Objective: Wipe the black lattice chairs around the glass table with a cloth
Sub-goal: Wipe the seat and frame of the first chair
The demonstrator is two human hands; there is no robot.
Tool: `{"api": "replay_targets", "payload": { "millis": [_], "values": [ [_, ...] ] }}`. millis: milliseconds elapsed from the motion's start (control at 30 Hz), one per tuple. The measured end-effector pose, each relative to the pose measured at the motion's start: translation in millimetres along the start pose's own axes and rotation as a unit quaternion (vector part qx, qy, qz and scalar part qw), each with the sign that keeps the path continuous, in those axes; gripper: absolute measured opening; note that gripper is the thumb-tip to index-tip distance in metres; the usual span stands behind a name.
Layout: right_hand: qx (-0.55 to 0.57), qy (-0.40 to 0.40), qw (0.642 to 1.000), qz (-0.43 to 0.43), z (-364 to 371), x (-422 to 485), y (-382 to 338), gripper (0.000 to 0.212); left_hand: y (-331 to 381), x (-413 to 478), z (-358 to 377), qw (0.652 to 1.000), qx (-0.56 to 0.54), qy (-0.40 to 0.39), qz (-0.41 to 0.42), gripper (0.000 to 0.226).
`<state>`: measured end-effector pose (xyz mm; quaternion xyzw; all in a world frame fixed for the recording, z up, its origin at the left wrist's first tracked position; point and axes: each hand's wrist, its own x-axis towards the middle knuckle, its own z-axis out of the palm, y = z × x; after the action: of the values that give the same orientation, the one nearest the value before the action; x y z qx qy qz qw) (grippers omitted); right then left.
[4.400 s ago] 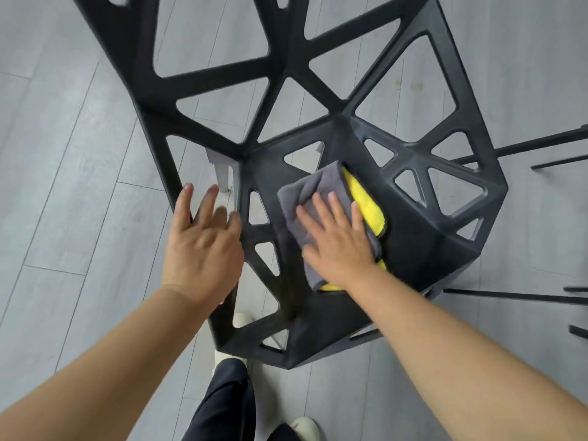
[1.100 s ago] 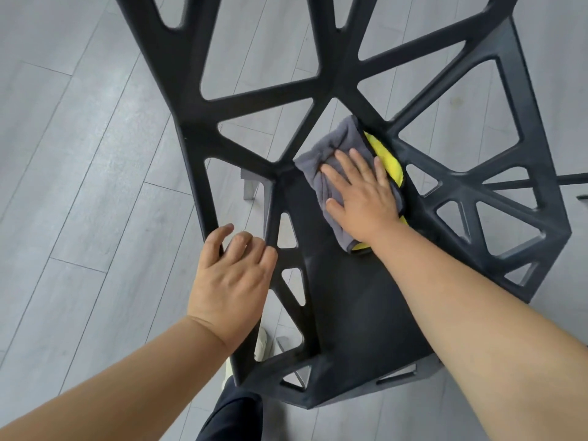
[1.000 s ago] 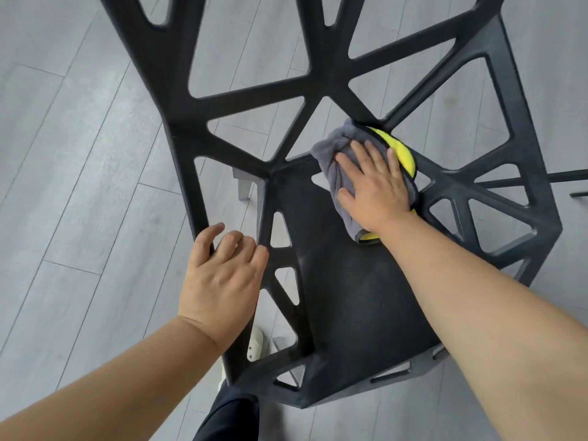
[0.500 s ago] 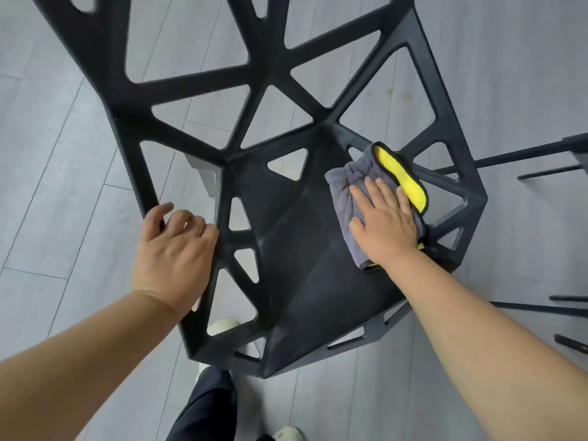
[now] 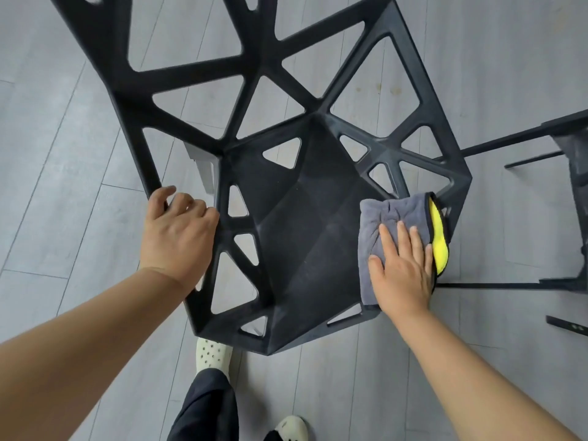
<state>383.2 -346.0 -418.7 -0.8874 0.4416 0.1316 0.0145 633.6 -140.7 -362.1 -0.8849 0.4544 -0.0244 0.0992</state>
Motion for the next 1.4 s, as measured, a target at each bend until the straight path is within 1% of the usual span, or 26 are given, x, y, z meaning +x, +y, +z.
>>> {"api": "replay_targets", "payload": {
  "millis": [100, 200, 267, 433, 533, 667, 733, 800, 900, 933, 1000, 1033, 1067, 1100, 1167, 1200, 1233, 1300, 1400],
  "values": [
    [-0.017, -0.020, 1.000, -0.004, -2, -8, -32, 0.061, -3, 0, 1, 1.000, -0.004, -0.010, 0.004, 0.020],
    [-0.047, -0.060, 0.994, -0.074, -9, 11, -66, 0.065, -4, 1, -1, 1.000, -0.014, -0.014, 0.014, 0.022],
    [-0.041, -0.075, 0.992, -0.094, -10, 42, -87, 0.067, -4, 1, -2, 0.999, -0.018, -0.031, 0.022, 0.022],
    [-0.007, -0.062, 0.995, -0.073, -8, 115, -143, 0.069, -10, 2, 4, 0.998, -0.058, -0.027, 0.027, 0.017],
    [-0.014, -0.041, 0.996, -0.074, -8, 118, -154, 0.067, -13, 3, 7, 0.996, -0.074, -0.023, 0.034, 0.015],
    [0.006, -0.034, 0.993, -0.114, -7, 96, -157, 0.061, -14, 3, 5, 0.997, -0.073, -0.013, 0.037, 0.018],
    [0.040, -0.023, 0.992, -0.118, -7, 85, -160, 0.060, -14, 3, 5, 0.996, -0.075, -0.012, 0.039, 0.020],
    [0.111, 0.005, 0.986, -0.121, -8, 70, -164, 0.058, -15, 4, 6, 0.995, -0.085, -0.006, 0.043, 0.016],
    [0.239, 0.059, 0.963, -0.113, -7, 53, -167, 0.049, -18, 0, 14, 0.992, -0.107, 0.045, 0.046, 0.017],
    [0.286, 0.056, 0.951, -0.099, -12, 54, -168, 0.046, -18, -1, 15, 0.989, -0.120, 0.076, 0.042, 0.020],
    [0.382, 0.009, 0.923, -0.039, -32, 66, -178, 0.042, -17, -3, 19, 0.980, -0.150, 0.132, 0.020, 0.033],
    [0.412, 0.000, 0.911, -0.029, -39, 77, -186, 0.042, -16, -3, 21, 0.975, -0.163, 0.150, 0.010, 0.040],
    [0.408, 0.000, 0.912, -0.044, -45, 88, -197, 0.043, -16, -3, 22, 0.971, -0.173, 0.163, 0.003, 0.043],
    [0.373, -0.015, 0.924, -0.079, -49, 99, -209, 0.045, -16, -2, 23, 0.968, -0.180, 0.176, 0.000, 0.040],
    [0.208, -0.072, 0.962, -0.162, -43, 106, -232, 0.054, -16, -2, 26, 0.961, -0.194, 0.196, -0.006, 0.036],
    [0.143, -0.085, 0.969, -0.182, -35, 105, -238, 0.057, -16, -2, 27, 0.957, -0.210, 0.201, -0.012, 0.040],
    [0.110, -0.082, 0.973, -0.185, -26, 101, -240, 0.057, -16, -3, 27, 0.952, -0.227, 0.206, -0.022, 0.047],
    [0.121, -0.057, 0.975, -0.179, -18, 90, -237, 0.053, -14, -4, 26, 0.945, -0.242, 0.216, -0.050, 0.057],
    [0.158, -0.060, 0.970, -0.177, -18, 64, -229, 0.052, -12, -4, 26, 0.939, -0.243, 0.228, -0.080, 0.058]
  ]
}}
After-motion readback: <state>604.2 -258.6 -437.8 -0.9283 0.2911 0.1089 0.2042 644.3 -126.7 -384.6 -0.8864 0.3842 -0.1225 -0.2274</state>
